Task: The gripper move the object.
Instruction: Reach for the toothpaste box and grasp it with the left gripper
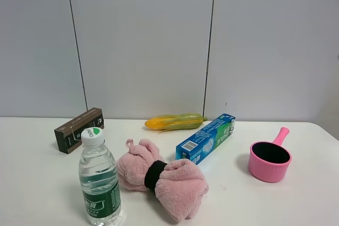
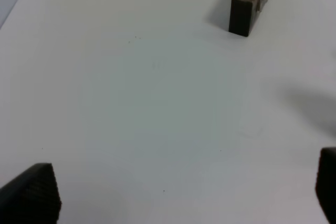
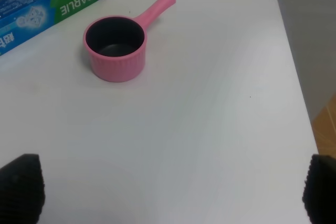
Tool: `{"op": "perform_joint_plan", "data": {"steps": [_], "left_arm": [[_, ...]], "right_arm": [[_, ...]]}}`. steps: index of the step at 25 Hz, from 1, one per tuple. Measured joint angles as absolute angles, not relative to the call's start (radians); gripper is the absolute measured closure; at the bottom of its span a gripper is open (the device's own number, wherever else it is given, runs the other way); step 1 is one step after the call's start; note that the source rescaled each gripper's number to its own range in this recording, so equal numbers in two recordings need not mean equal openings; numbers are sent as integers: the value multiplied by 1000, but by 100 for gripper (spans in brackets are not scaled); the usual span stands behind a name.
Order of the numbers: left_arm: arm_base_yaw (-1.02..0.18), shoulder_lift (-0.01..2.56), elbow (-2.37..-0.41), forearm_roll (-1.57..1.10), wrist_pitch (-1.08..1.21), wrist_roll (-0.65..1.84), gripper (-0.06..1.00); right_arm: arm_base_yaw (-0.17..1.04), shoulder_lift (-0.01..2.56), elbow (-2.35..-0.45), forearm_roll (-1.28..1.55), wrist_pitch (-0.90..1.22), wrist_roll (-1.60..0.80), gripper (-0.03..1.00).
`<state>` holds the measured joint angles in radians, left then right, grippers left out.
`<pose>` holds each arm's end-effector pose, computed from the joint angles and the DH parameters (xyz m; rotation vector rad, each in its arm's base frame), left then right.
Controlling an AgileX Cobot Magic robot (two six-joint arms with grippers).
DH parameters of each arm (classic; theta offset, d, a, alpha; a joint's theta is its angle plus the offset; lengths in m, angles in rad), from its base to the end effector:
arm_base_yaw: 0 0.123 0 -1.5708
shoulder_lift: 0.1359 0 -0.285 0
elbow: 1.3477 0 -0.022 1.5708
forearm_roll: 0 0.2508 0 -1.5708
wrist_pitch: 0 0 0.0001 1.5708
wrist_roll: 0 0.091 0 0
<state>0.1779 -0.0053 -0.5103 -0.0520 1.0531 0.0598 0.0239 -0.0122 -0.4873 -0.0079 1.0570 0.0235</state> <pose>-0.0058 -0.0052 0.2808 -0.1166 2.0178 0.0888 -0.0051 -0.0007 0.2740 -0.0001 2.0411 0.0202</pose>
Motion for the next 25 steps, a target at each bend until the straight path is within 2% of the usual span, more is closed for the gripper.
{"op": "perform_joint_plan", "data": {"steps": [6, 10, 25], "left_arm": [[178, 13, -510, -52, 1053, 60, -6], [178, 144, -560, -60, 1057, 62, -6], [178, 899, -1103, -176, 1024, 206, -6]], "right_arm": [[24, -12, -487, -8, 1057, 24, -3], [24, -12, -487, -8, 1057, 24, -3], [24, -12, -487, -8, 1057, 24, -3]]}}
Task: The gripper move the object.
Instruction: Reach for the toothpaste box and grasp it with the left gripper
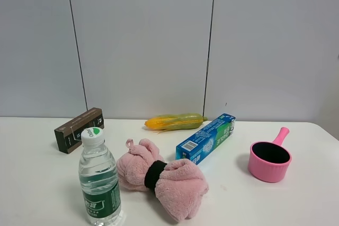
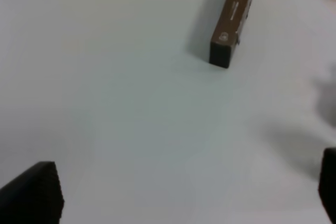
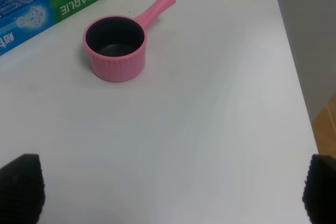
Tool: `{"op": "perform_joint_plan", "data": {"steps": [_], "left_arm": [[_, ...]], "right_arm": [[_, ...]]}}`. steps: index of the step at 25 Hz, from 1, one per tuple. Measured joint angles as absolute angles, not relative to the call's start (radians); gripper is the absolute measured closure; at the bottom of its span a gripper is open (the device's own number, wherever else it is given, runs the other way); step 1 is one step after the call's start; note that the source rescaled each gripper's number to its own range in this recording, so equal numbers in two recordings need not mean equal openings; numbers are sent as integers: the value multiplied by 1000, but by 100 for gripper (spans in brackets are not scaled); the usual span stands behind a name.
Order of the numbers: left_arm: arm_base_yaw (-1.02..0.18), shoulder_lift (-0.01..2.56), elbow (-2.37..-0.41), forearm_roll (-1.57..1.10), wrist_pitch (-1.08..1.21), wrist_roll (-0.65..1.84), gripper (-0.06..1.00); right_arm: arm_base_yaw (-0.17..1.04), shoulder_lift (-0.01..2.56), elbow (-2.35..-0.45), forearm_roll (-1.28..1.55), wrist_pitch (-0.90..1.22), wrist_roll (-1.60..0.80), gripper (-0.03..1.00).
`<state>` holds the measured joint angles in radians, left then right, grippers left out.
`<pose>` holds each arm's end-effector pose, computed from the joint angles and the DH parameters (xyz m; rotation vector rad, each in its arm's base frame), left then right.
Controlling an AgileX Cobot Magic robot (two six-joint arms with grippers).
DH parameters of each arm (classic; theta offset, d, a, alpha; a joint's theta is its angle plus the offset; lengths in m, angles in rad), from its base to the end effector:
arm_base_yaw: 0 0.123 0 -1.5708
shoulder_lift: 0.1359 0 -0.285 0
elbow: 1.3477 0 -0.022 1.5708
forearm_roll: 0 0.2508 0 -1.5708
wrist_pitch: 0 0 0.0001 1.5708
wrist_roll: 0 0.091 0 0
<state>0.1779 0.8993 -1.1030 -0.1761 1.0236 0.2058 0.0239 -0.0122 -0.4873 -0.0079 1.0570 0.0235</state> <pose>0.1557 0.0142 0.4013 0.0037 2.2867 -0.0209 -0.0051 -0.0007 0.2740 -0.0001 2.0411 0.0202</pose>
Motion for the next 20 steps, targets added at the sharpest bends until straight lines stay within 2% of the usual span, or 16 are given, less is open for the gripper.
{"op": "perform_joint_plan", "data": {"steps": [4, 20], "left_arm": [[124, 1053, -1184, -210, 986, 239, -6], [-316, 1596, -1563, -209, 895, 246, -6]], "right_arm": [[24, -12, -487, -8, 1057, 24, -3], [24, -12, -487, -8, 1057, 24, -3]]}}
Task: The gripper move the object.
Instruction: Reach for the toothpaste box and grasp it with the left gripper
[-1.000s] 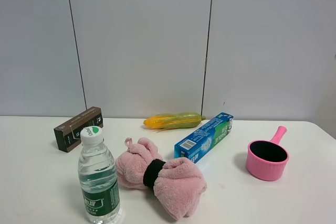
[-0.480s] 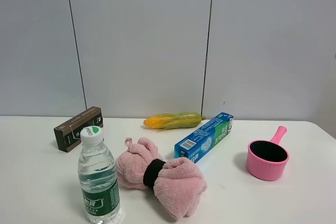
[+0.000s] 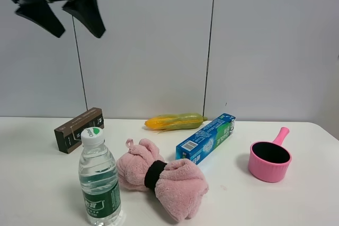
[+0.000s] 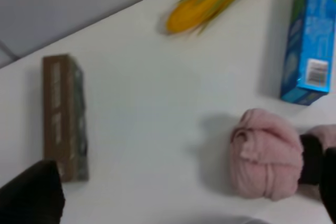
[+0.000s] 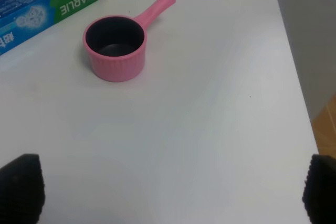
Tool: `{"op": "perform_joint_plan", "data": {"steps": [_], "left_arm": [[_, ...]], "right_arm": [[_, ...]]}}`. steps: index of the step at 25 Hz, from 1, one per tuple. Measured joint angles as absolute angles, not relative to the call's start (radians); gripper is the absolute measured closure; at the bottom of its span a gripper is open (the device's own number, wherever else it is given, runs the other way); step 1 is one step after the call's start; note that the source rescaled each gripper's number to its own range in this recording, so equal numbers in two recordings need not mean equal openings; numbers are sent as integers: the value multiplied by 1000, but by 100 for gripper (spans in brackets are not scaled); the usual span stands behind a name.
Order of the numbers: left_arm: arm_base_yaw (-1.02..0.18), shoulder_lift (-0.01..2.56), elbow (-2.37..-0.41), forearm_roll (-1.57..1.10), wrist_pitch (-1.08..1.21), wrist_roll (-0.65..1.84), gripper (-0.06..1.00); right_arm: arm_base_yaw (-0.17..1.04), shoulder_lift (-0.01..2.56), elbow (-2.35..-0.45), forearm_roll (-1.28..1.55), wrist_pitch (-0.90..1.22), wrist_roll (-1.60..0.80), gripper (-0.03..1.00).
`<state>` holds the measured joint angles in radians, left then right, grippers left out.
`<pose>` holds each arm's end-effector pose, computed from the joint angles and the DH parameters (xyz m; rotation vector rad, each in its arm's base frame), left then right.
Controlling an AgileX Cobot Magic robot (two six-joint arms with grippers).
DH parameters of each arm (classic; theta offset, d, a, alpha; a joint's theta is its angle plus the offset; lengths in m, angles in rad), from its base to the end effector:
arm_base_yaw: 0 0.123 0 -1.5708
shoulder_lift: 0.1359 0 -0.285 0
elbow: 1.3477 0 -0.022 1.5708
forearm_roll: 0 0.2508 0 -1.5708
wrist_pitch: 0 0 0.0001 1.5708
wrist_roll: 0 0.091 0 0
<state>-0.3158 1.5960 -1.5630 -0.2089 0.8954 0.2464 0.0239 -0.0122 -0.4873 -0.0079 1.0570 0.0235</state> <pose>0.3333 -0.1244 0.3735 0.5880 2.3338 -0.2887 -0.0051 -0.0007 0.2740 -0.0001 2.0411 0.0202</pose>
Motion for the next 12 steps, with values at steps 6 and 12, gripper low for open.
{"op": "perform_joint_plan", "data": {"steps": [6, 12], "left_arm": [[-432, 1754, -1694, -208, 894, 245, -6], [-521, 1854, -1732, -209, 851, 243, -6]], "right_arm": [[24, -12, -487, -8, 1057, 24, -3], [24, -12, -487, -8, 1057, 24, -3]]}}
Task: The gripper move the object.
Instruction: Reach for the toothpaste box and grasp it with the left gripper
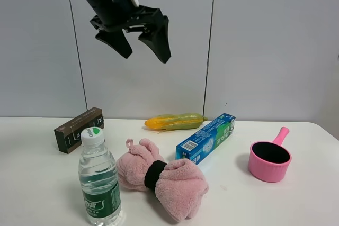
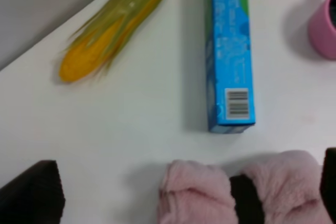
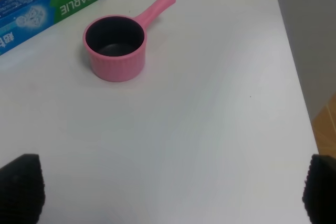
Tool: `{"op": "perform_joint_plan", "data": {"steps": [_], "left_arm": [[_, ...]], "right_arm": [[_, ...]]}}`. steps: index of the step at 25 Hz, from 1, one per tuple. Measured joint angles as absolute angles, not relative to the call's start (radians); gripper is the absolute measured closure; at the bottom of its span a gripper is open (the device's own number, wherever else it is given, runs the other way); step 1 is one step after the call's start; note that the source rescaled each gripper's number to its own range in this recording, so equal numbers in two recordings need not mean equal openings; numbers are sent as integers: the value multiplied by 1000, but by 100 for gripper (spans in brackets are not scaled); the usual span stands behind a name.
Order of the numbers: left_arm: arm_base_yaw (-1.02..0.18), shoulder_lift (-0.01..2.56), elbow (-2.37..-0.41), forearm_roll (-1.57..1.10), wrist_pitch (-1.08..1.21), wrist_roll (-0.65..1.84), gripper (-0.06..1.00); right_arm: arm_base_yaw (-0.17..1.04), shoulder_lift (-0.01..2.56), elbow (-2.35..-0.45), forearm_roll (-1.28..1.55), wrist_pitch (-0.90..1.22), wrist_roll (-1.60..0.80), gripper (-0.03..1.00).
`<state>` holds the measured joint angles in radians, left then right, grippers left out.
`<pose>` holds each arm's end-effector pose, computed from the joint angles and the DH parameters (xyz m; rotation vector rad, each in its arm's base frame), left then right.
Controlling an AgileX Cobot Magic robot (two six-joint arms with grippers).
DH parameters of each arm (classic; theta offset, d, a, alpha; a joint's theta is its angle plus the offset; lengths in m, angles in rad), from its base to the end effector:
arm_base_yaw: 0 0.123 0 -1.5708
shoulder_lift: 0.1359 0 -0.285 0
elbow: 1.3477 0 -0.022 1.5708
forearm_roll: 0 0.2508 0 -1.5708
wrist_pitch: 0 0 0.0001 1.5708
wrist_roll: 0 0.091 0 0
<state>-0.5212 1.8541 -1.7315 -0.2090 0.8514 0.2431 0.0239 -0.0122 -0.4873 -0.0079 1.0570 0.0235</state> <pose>0.3614 -0.2239 0.3273 0.8259 2.3262 -0.3745 -0.0051 -0.0007 0.2740 -0.0001 2.0411 0.0202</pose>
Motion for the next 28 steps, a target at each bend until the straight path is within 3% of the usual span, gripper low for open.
{"op": "perform_joint_plan", "data": {"steps": [28], "left_arm": [[-678, 2177, -1732, -212, 503, 214, -6]], "right_arm": [[24, -12, -487, -8, 1057, 24, -3]]}}
